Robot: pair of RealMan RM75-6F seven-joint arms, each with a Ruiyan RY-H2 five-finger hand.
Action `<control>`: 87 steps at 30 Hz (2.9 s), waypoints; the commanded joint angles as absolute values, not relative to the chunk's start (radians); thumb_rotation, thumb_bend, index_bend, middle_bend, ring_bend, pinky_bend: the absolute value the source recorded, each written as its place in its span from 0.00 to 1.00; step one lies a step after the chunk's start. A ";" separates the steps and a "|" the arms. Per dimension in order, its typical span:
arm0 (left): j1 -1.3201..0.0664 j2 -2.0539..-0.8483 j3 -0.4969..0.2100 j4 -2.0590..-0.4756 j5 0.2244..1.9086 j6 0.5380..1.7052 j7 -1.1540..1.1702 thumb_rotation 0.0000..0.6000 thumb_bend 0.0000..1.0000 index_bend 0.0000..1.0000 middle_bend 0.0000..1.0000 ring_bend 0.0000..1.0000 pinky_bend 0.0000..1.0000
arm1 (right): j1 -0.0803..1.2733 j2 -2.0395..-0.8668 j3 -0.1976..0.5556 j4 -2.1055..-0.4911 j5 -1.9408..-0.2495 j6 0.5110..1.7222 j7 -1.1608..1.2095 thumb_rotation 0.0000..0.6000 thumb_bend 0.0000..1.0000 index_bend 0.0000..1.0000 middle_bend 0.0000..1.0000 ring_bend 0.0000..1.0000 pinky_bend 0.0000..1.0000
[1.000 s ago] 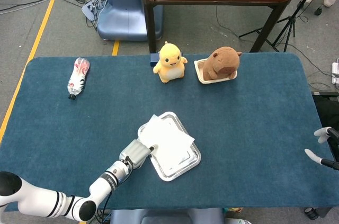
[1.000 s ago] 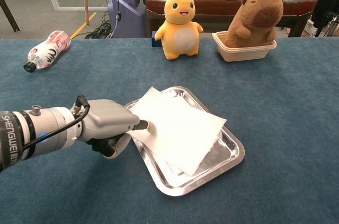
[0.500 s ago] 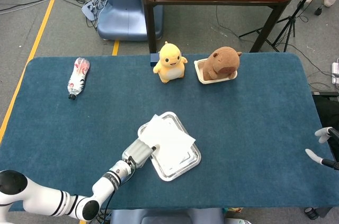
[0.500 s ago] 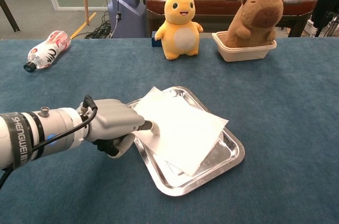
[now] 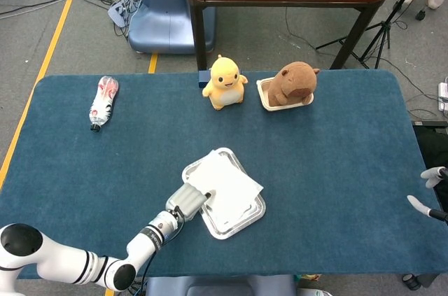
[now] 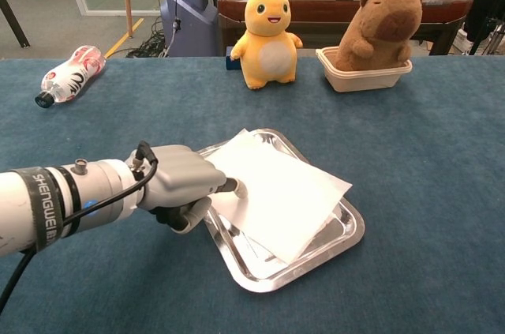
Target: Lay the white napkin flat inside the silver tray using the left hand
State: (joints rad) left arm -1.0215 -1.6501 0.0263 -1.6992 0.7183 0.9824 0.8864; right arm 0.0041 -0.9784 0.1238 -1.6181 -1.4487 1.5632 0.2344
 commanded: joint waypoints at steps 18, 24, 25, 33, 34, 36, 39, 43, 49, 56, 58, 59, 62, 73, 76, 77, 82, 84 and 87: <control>-1.027 -1.597 0.035 -1.833 0.730 1.030 0.918 1.00 1.00 0.14 1.00 0.88 0.92 | 0.001 -0.972 0.125 -1.616 -1.443 1.559 0.240 1.00 0.01 0.47 0.58 0.50 0.70; -1.033 -1.600 0.049 -1.868 0.738 1.035 0.936 1.00 1.00 0.15 1.00 0.88 0.92 | 0.000 -0.972 0.125 -1.615 -1.441 1.558 0.239 1.00 0.01 0.47 0.58 0.50 0.70; -1.034 -1.601 0.051 -1.872 0.738 1.036 0.938 1.00 1.00 0.15 1.00 0.88 0.92 | 0.000 -0.972 0.126 -1.615 -1.440 1.558 0.240 1.00 0.01 0.47 0.58 0.50 0.70; -1.042 -1.616 0.056 -1.887 0.734 1.040 0.950 1.00 1.00 0.15 1.00 0.88 0.92 | -0.001 -0.971 0.128 -1.610 -1.434 1.554 0.243 1.00 0.01 0.47 0.58 0.50 0.70; -1.044 -1.619 0.056 -1.886 0.732 1.039 0.951 1.00 1.00 0.15 1.00 0.88 0.92 | -0.001 -0.971 0.128 -1.610 -1.433 1.554 0.243 1.00 0.01 0.47 0.58 0.50 0.70; -1.046 -1.626 0.057 -1.881 0.731 1.038 0.953 1.00 1.00 0.15 1.00 0.88 0.92 | -0.002 -0.971 0.128 -1.609 -1.429 1.552 0.241 1.00 0.01 0.47 0.58 0.50 0.70; -1.050 -1.633 0.059 -1.876 0.724 1.037 0.958 1.00 1.00 0.15 1.00 0.88 0.92 | -0.003 -0.969 0.130 -1.607 -1.420 1.550 0.239 1.00 0.01 0.47 0.58 0.50 0.70; -1.055 -1.644 0.062 -1.867 0.721 1.037 0.965 1.00 1.00 0.15 1.00 0.88 0.92 | -0.004 -0.967 0.132 -1.607 -1.412 1.546 0.240 1.00 0.01 0.47 0.58 0.50 0.70; -1.061 -1.666 0.062 -1.844 0.732 1.032 0.968 1.00 1.00 0.15 1.00 0.88 0.92 | -0.005 -0.966 0.132 -1.607 -1.411 1.542 0.242 1.00 0.01 0.47 0.58 0.50 0.70; -1.068 -1.681 0.071 -1.827 0.736 1.033 0.985 1.00 1.00 0.15 1.00 0.88 0.92 | -0.005 -0.966 0.134 -1.604 -1.408 1.540 0.249 1.00 0.01 0.47 0.58 0.50 0.70; -1.069 -1.684 0.072 -1.823 0.740 1.031 0.985 1.00 1.00 0.15 1.00 0.88 0.92 | -0.005 -0.966 0.135 -1.602 -1.407 1.538 0.250 1.00 0.01 0.47 0.58 0.50 0.70; -1.070 -1.686 0.073 -1.822 0.740 1.030 0.987 1.00 1.00 0.15 1.00 0.88 0.92 | -0.004 -0.966 0.135 -1.602 -1.407 1.537 0.251 1.00 0.01 0.47 0.58 0.50 0.70; -1.072 -1.692 0.077 -1.817 0.738 1.029 0.994 1.00 1.00 0.15 1.00 0.88 0.92 | -0.005 -0.966 0.135 -1.601 -1.407 1.538 0.252 1.00 0.01 0.47 0.58 0.50 0.70; -1.073 -1.694 0.085 -1.817 0.723 1.037 1.008 1.00 1.00 0.17 1.00 0.88 0.92 | -0.006 -0.965 0.136 -1.599 -1.407 1.537 0.259 1.00 0.01 0.47 0.58 0.50 0.70; -1.072 -1.688 0.091 -1.822 0.724 1.040 1.011 1.00 1.00 0.17 1.00 0.88 0.92 | -0.005 -0.966 0.136 -1.598 -1.407 1.534 0.259 1.00 0.01 0.47 0.58 0.50 0.70; -1.071 -1.686 0.093 -1.824 0.725 1.042 1.012 1.00 1.00 0.17 1.00 0.88 0.92 | -0.005 -0.966 0.136 -1.598 -1.407 1.534 0.259 1.00 0.01 0.47 0.58 0.50 0.70; -1.064 -1.667 0.104 -1.841 0.733 1.055 1.015 1.00 1.00 0.17 1.00 0.88 0.92 | -0.005 -0.967 0.135 -1.597 -1.408 1.534 0.258 1.00 0.01 0.47 0.58 0.50 0.70; -1.062 -1.659 0.108 -1.848 0.736 1.059 1.015 1.00 1.00 0.17 1.00 0.88 0.92 | -0.004 -0.968 0.135 -1.596 -1.409 1.533 0.256 1.00 0.01 0.47 0.58 0.50 0.70; -1.058 -1.651 0.115 -1.858 0.741 1.062 1.016 1.00 1.00 0.17 1.00 0.88 0.92 | -0.004 -0.969 0.134 -1.597 -1.409 1.532 0.254 1.00 0.01 0.47 0.58 0.50 0.70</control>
State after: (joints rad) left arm -1.0587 -1.6518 0.1138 -1.8567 0.7405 1.0614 1.0162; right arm -0.0039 -0.9692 0.1345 -1.5967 -1.4094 1.5314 0.2537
